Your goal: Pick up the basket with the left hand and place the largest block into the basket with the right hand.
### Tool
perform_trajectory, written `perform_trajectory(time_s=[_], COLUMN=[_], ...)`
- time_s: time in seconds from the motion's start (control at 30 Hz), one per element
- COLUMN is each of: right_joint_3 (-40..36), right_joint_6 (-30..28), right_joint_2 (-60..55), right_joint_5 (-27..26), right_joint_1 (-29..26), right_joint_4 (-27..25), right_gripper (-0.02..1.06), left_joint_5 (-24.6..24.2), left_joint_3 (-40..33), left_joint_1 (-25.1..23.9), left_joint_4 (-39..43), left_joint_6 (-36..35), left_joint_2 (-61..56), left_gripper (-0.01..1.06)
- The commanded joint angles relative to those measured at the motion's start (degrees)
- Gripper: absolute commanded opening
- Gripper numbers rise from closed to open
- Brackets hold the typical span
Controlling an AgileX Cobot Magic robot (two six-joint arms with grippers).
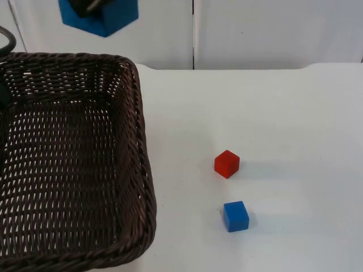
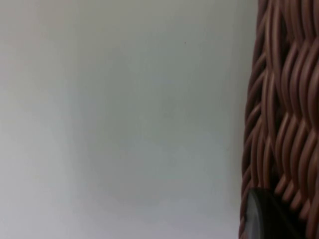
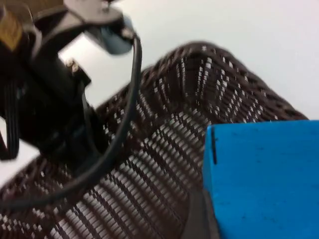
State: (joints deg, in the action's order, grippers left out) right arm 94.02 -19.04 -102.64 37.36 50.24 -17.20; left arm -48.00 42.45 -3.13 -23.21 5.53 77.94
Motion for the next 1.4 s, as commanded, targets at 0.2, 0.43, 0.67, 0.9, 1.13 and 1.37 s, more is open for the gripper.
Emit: perform_trajectory(time_s=[0.2,0.43,0.67,0.9,1.13,1.37], right_joint_3=[0.16,0.16,0.16,0.16,0.16,0.16], right_joint_6=[-0.14,-0.14,-0.14,-0.59,-2.65,-2.65], right_joint_2=[-4.64,-9.93,-15.12,-16.35,-16.35,-15.36], right_joint_5=[-3.99,-8.69,-13.43,-13.83,-13.59,-13.34], right_joint_1=[0.32,2.47,5.37,5.62,5.62,5.52], right_joint_4=[-3.08,-3.01,-1.78,-0.94,-0.94,1.56], right_gripper=[0.0,0.0,0.0,0.1,0.66,0.85], left_joint_5=[0.35,0.35,0.35,0.35,0.35,0.35], left_joint_3=[0.01,0.01,0.01,0.01,0.01,0.01], left_joint_1=[-0.26,-0.26,-0.26,-0.26,-0.26,-0.26], left_joint_4=[-1.8,-2.29,-2.29,-2.29,-2.39,-2.39], left_joint_6=[-0.02,-0.02,-0.02,-0.02,-0.02,-0.02], left_joint_2=[-0.57,-0.57,-0.57,-0.57,-0.57,-0.57], left_gripper=[0.0,0.0,0.0,0.0,0.0,0.0])
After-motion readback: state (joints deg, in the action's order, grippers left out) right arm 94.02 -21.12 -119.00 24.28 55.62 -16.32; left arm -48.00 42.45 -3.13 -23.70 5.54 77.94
